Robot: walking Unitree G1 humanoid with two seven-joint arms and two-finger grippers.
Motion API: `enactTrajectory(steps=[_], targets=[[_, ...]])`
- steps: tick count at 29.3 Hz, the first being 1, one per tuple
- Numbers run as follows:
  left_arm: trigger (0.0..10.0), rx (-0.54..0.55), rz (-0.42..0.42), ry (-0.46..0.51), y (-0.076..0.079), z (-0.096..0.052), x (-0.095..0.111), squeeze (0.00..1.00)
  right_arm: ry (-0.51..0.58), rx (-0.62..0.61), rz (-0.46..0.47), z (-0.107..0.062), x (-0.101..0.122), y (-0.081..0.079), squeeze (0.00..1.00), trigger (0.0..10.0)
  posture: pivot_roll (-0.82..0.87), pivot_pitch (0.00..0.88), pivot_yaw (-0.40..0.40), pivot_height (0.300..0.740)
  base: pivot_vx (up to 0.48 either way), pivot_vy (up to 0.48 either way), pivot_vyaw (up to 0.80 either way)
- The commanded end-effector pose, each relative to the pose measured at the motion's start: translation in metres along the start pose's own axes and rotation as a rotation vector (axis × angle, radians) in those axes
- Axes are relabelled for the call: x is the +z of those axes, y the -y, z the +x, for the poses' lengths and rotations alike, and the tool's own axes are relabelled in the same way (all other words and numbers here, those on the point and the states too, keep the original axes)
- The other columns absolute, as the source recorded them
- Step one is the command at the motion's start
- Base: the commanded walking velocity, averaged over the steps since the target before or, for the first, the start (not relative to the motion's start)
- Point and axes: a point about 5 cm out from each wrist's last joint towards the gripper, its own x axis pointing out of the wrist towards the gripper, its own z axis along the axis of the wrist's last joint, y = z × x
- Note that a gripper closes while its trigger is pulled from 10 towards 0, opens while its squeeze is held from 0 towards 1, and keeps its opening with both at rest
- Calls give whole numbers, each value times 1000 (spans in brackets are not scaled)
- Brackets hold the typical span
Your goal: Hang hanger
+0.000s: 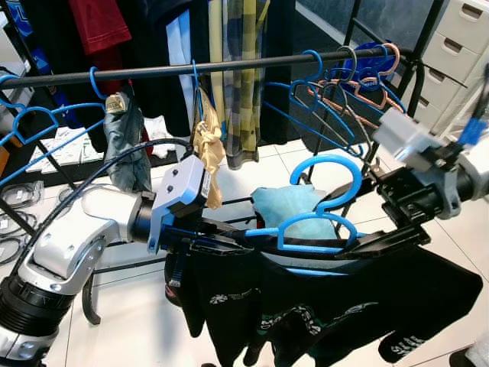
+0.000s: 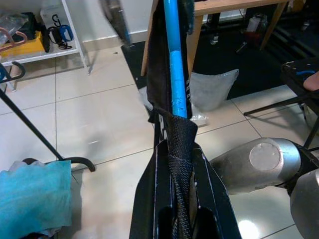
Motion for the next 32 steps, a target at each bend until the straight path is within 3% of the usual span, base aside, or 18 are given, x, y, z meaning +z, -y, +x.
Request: enactTrajectory(steps=[1, 18, 19, 21, 22, 32], targets=[[0, -26, 30, 20, 1, 4, 5, 0, -24, 17, -5, 4, 0, -1, 0, 0, -130, 101, 36, 740, 0, 0, 0], [118, -39, 33, 26, 4, 7, 4, 0, -12, 9, -28, 4, 4, 3, 0, 0, -130, 103, 36, 740, 0, 0, 0], [2667, -40, 31, 28, 4, 7, 4, 0, -8, 9, -31, 4, 4, 3, 0, 0, -129, 103, 36, 740, 0, 0, 0], [2667, -40, 31, 28, 4, 7, 4, 0, -8, 9, -31, 4, 4, 3, 0, 0, -129, 103, 36, 740, 0, 0, 0], [9961, -36, 4, 50, 2, 6, 5, 1000, -1, 10, -38, 4, 3, 3, 0, 0, -127, 104, 39, 740, 0, 0, 0], [10000, 11, -40, 99, -8, -7, 8, 1000, 43, -24, -51, 1, 2, 1, 0, 0, -123, 105, 43, 740, 0, 0, 0]])
